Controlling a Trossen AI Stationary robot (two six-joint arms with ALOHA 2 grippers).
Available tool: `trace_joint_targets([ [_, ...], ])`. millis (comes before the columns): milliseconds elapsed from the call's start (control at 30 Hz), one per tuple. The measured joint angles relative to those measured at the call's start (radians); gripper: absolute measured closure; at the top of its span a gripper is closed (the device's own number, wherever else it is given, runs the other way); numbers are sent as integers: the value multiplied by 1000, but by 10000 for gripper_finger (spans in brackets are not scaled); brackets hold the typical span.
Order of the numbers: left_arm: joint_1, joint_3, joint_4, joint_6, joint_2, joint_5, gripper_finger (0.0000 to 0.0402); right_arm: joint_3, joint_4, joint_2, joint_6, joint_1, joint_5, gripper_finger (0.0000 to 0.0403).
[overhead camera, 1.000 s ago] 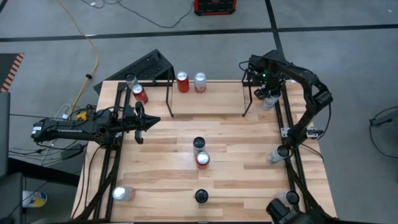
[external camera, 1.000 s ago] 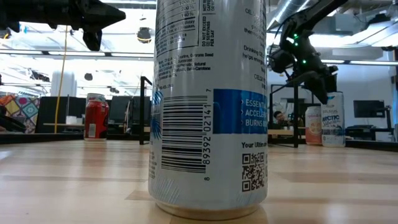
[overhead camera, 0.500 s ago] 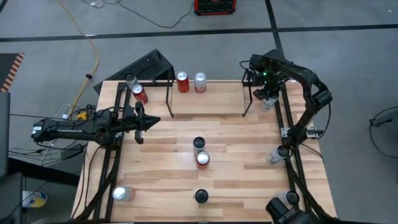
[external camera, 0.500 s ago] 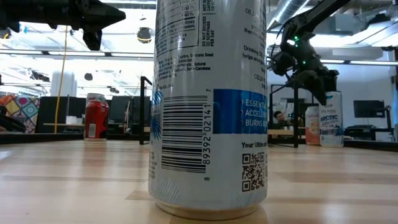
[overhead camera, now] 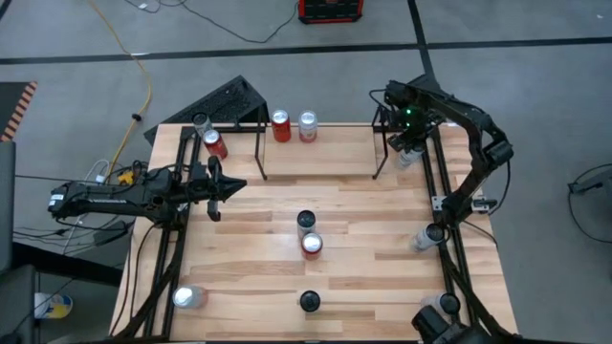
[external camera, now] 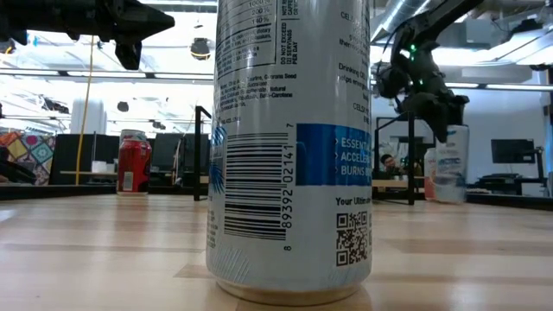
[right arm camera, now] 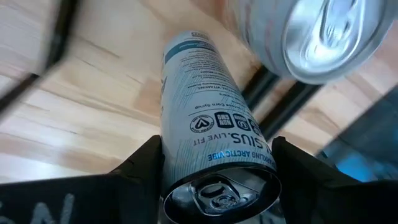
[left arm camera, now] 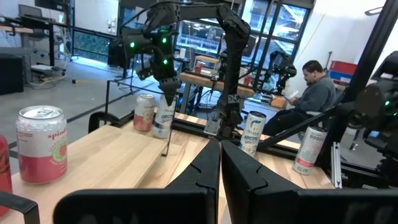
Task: Place canned beverage on shelf
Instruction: Put the top right white blue soda can on the shelf
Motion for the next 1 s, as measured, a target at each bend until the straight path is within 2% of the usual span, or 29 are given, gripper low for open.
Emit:
trace_joint_targets([
  [133,0,0,0,0,0,0,401,45,-13,-44,0,5,-61,182],
  [300,0,0,0,4,0,0,401,140,-11,-108,17,29,-39,182],
  [433,0,0,0,12,0,0,401,246,-13,-149,47,49,-1,182],
  [600,0,0,-1,13,0,0,401,399,-7,-178,90,84,117,181],
  [667,0,0,-4,13,0,0,401,459,4,-178,90,98,130,181],
  [833,0,0,-15,11,0,2,401,554,53,-162,73,155,52,181],
  [1000,0,0,-15,-9,0,7,401,584,52,-86,49,249,4,181],
])
